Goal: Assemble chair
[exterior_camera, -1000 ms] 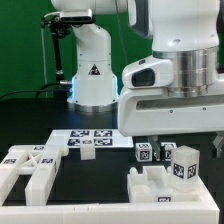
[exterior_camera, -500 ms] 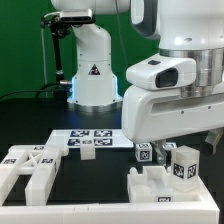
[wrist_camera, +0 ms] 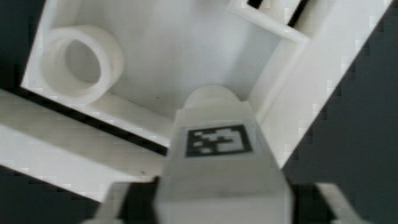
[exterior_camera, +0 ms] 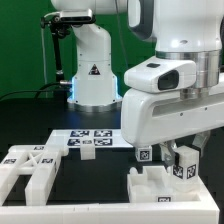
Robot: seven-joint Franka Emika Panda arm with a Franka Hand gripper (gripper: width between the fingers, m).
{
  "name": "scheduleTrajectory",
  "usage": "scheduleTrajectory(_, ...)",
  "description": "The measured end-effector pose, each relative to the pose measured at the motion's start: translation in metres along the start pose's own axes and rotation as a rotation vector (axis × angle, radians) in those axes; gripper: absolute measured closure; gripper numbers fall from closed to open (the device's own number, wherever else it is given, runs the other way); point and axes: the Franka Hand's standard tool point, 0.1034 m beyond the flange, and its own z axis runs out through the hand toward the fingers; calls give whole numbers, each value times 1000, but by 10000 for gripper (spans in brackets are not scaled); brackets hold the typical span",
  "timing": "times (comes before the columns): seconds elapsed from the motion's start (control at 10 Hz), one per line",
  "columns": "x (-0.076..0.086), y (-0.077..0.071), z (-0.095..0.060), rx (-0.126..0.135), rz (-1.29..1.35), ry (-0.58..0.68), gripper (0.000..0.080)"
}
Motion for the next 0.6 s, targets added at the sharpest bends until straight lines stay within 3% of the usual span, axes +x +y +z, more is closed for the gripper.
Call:
scheduleTrajectory(0.3, 0, -1, 0, 3, 69, 1, 512)
scheduleTrajectory(0.6, 0, -2, 1, 25, 516, 1, 512)
